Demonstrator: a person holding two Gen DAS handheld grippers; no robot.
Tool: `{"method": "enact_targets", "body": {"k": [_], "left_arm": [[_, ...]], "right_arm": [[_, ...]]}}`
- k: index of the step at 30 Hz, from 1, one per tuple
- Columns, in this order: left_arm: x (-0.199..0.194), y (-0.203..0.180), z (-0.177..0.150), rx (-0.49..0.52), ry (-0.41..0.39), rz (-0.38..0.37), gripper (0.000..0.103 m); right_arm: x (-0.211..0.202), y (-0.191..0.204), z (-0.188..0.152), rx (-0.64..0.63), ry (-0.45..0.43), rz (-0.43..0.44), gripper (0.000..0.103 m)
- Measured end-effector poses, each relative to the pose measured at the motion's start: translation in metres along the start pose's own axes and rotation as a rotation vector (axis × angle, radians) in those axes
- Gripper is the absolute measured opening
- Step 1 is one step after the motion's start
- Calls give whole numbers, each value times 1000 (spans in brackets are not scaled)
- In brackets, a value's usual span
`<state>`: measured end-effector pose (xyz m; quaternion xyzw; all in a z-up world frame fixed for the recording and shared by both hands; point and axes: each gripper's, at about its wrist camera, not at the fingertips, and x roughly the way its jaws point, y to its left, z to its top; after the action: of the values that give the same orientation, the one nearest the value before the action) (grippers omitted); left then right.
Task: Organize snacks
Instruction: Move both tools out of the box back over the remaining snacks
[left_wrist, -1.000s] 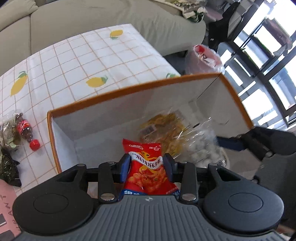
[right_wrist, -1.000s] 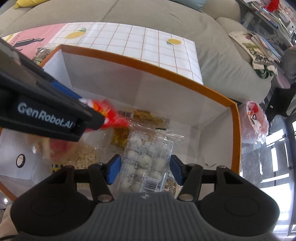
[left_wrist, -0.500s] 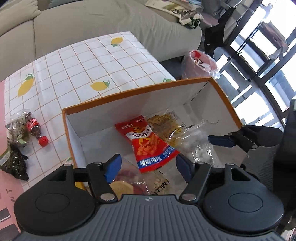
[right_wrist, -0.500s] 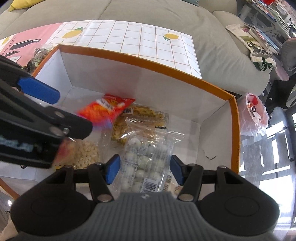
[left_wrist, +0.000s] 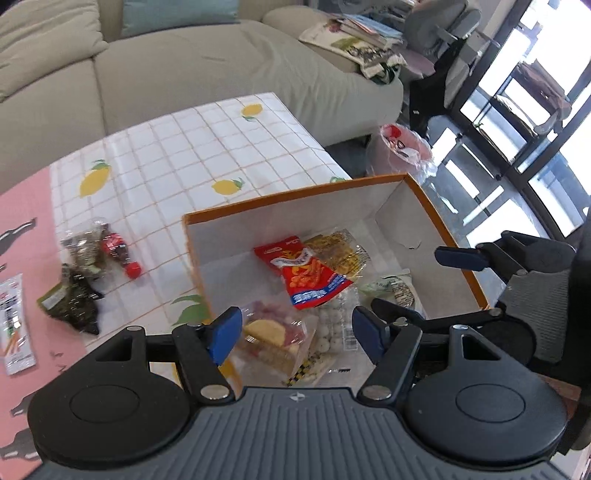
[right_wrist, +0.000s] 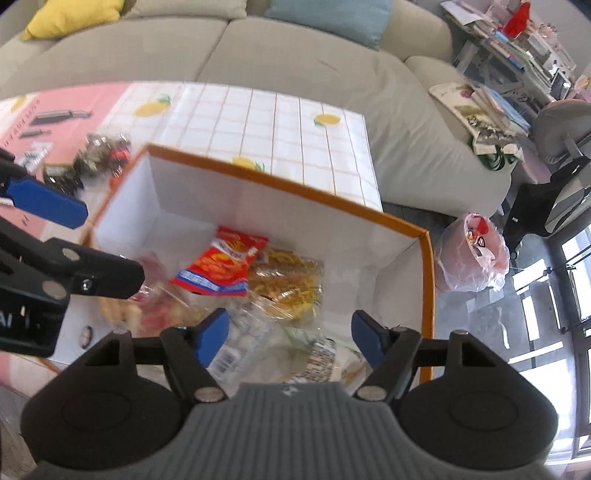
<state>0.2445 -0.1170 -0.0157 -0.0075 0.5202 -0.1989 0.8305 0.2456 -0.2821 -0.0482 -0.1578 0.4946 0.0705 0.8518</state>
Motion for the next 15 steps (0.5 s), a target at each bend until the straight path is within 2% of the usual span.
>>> {"method": "enact_targets", "body": {"k": [8,15], "left_arm": [[-50,14,-27,-14,-98,60,80],[-85,37,-58,-85,-185,103,80]], "right_arm": [[-43,18,-8,136,-79,63,74],[-69,43,-19,268,-148,91,75]]}}
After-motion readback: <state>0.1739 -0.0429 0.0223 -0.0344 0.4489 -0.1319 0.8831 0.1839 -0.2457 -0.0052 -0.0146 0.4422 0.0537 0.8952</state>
